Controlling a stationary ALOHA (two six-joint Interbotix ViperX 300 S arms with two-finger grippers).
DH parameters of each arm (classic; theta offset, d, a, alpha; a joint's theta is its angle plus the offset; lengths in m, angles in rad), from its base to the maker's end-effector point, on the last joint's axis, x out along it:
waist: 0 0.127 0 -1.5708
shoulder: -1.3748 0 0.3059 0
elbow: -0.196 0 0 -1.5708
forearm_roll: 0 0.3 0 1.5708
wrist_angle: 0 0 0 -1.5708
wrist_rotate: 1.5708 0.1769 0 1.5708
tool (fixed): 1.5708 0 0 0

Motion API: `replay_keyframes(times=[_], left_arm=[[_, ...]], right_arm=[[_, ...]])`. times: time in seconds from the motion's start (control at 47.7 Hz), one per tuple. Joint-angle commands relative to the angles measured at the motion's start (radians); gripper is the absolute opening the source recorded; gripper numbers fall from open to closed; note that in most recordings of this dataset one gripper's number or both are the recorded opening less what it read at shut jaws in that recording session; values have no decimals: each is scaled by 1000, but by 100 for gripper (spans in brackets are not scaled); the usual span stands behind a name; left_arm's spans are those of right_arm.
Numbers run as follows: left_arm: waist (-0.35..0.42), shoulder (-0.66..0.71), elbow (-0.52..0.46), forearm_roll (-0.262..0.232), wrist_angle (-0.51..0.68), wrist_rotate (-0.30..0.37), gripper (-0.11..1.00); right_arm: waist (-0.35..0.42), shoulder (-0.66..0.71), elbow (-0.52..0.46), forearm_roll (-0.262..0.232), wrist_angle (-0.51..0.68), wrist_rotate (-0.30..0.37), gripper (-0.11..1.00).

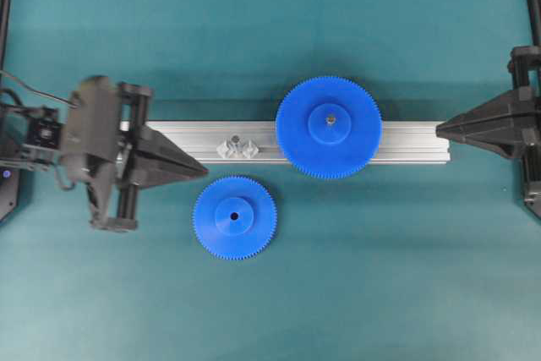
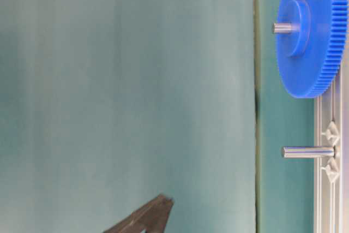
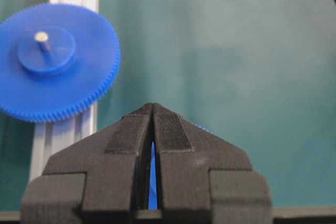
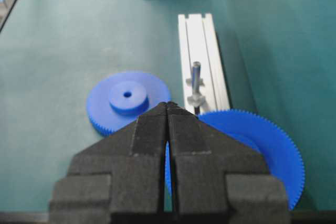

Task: Insert the small gear onto the shaft.
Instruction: 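Move the left gripper over the loose small blue gear, then lower the left gripper and close it on the small gear's hub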

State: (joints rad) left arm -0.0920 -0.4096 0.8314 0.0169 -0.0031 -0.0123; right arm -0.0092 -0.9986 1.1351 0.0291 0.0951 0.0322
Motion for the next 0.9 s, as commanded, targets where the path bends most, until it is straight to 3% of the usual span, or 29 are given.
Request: replay_keyframes(times=[0.0, 0.419, 0.65, 0.881], left_arm=[[-11, 26, -51, 3, 12, -5, -1], [-26, 163, -129, 3, 117, -15, -1], [-26, 235, -175, 3, 176, -86, -1], [-26, 301, -210, 3, 245, -95, -1]], right_arm=[[-3, 8, -25, 2, 5, 8, 1], [-9, 8, -18, 2, 8, 8, 1], [-9, 3, -15, 2, 8, 8, 1], [-9, 2, -8, 2, 8, 8, 1]])
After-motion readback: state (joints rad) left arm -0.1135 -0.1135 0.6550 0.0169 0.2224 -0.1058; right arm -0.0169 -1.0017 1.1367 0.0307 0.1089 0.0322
